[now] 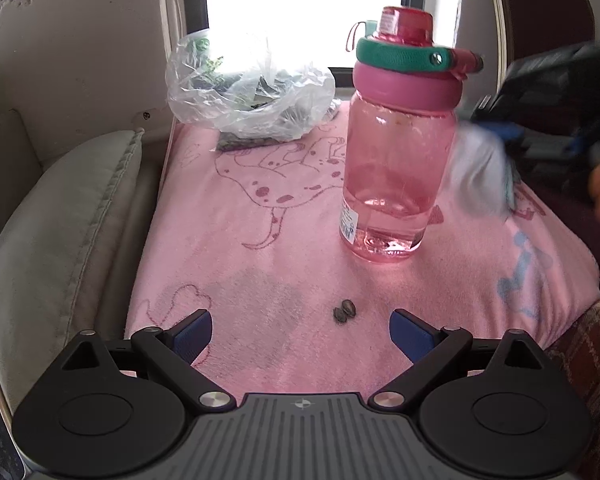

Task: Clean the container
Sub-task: 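Wipe the standing pink bottle's side with the tissue in the right gripper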

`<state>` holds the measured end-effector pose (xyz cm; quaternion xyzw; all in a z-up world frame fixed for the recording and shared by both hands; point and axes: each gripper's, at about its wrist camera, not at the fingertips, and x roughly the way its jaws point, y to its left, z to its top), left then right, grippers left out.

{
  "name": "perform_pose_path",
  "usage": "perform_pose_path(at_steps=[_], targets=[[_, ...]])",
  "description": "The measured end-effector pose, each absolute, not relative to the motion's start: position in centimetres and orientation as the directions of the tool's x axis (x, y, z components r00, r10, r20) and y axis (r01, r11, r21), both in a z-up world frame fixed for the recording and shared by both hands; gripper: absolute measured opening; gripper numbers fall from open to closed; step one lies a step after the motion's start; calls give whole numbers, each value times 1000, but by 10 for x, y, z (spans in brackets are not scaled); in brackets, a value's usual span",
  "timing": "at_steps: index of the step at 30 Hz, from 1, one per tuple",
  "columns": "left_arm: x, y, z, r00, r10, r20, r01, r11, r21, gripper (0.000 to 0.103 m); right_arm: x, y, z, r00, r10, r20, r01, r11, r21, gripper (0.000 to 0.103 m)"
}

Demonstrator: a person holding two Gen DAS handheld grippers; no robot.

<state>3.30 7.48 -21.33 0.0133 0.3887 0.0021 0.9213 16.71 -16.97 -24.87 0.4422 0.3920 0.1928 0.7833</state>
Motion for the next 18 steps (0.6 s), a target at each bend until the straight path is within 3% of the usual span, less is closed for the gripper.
perform_pose_path(at_steps=[3,8,18], targets=[[34,77,-214,694,24,-720,1,999,34,96,179,-159,-279,570,636,-520,101,574,812,17],[34,82,-217,685,34,-728,-15,999,33,96,178,-154,-283,557,616,-557,101,615,782,17],[32,83,-222,680,11,-733,-12,1000,4,96,137,-125,-240,503,647,-573,-188,729,658,17]])
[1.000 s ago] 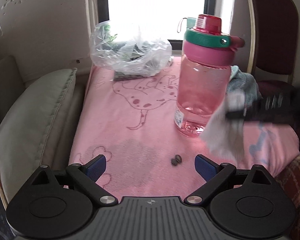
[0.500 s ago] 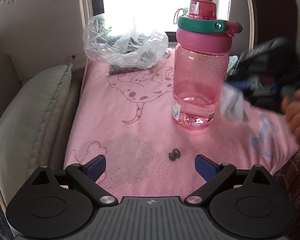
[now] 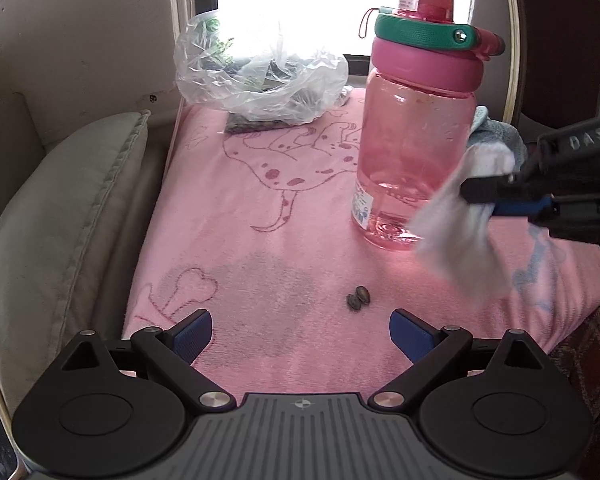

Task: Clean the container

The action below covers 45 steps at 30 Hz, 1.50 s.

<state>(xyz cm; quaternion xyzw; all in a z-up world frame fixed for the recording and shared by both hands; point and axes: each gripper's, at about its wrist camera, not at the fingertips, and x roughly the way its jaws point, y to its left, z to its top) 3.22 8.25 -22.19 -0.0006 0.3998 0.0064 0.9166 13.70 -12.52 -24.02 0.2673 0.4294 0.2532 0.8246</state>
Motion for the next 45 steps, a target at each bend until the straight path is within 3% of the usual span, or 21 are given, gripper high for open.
perform_pose_path(at_steps=[4,12,16,21,24,29,32,39,45], targets=[[27,85,-219,687,10,-726,-13,1000,1,96,131,-101,-233,492,632,-599,-269,764,586,17],[27,98,-218,683,32,-730,-60,998,-12,96,118,-94,-187,565,680,-467,-352,710,610,16],[28,91,-219,677,16,-736,-38,999,-13,96,118,-105,-197,553,663,-504,-337,731,593,16],[28,79,-220,668,2,-744,0,1000,4,96,129,-125,-233,540,587,-603,-198,785,588,16],[28,76,-221,662,6,-749,10,1000,17,96,141,-137,-241,548,577,-606,-130,774,620,16],[29,77,-221,657,21,-754,-2,1000,26,96,161,-158,-218,643,603,-472,-126,692,711,16],[30,77,-223,651,25,-759,-8,1000,27,96,175,-162,-216,641,626,-443,-125,655,745,16],[27,78,-219,659,32,-752,-10,999,34,96,167,-155,-264,545,596,-590,-10,708,706,16],[27,83,-221,653,41,-756,-30,999,27,96,134,-130,-246,527,585,-616,-172,784,596,16]])
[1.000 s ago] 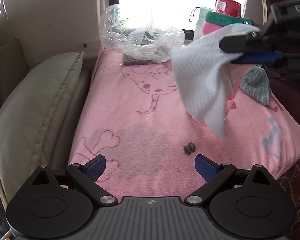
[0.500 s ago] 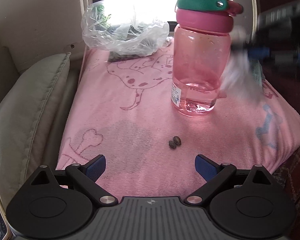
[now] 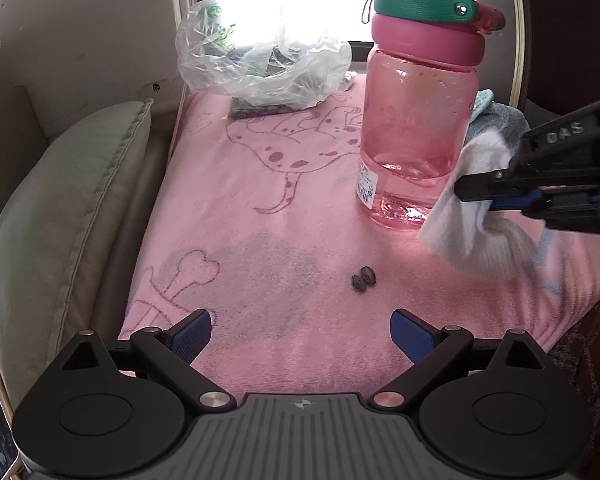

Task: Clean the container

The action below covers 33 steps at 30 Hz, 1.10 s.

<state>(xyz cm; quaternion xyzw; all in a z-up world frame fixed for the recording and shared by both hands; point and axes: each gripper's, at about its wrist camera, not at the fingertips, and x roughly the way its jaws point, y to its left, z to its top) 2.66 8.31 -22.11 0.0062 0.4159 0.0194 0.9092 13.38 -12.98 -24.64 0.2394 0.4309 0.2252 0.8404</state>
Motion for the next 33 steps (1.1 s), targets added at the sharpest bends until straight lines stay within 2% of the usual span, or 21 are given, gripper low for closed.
perform_pose_path(at_steps=[6,11,13,17,19,26,29,33], targets=[[27,85,-220,654,40,-755,-34,999,23,96,109,-78,-192,555,630,-543,-422,776,469,15],[25,91,-217,658,52,-751,-54,998,22,96,105,-46,-157,652,591,-474,-491,806,329,15],[25,94,-218,655,59,-753,-66,998,20,96,106,-40,-154,667,583,-463,-495,812,309,15],[26,96,-220,651,62,-757,-72,997,21,96,113,-43,-176,625,556,-548,-448,830,331,15],[25,95,-220,653,61,-755,-66,998,24,96,116,-54,-193,597,546,-588,-411,837,361,12],[26,90,-222,653,48,-756,-44,999,25,96,127,-105,-221,586,437,-682,-230,897,377,15],[25,84,-223,651,35,-758,-22,999,28,96,130,-119,-208,636,432,-640,-203,893,401,15],[25,82,-224,652,35,-757,-17,999,31,96,124,-126,-171,727,464,-507,-265,869,417,15]])
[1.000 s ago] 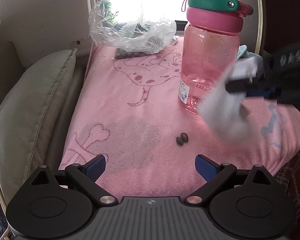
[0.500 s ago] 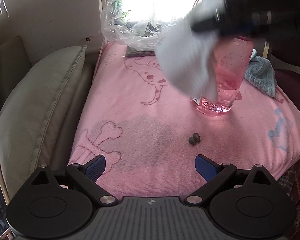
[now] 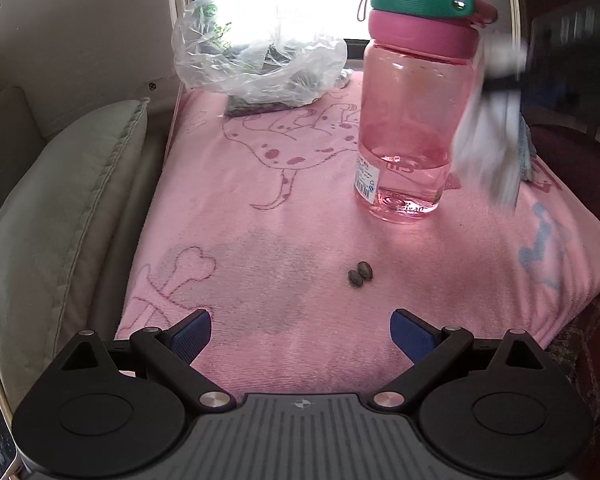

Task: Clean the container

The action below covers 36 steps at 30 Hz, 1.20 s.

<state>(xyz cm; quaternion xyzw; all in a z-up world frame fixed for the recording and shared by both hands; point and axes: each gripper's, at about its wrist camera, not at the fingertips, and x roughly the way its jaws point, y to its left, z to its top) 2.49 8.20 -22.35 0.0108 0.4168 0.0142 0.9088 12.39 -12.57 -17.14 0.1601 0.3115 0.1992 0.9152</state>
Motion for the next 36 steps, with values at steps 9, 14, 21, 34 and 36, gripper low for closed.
perform_pose_path(at_steps=[9,14,21,34,36], targets=[[25,80,-222,654,39,-756,-16,999,38,96,138,-126,-215,592,507,-626,-202,846,494,15],[25,79,-220,656,47,-753,-13,999,51,96,136,-115,-230,517,553,-654,-200,821,535,15],[28,77,-221,649,49,-759,-11,998,55,96,124,-92,-174,554,654,-516,-383,750,540,15],[26,75,-221,646,49,-761,-3,998,61,96,139,-131,-217,597,474,-648,-192,868,458,15],[26,72,-221,651,42,-758,0,998,56,96,143,-144,-212,632,461,-623,-171,867,468,15]])
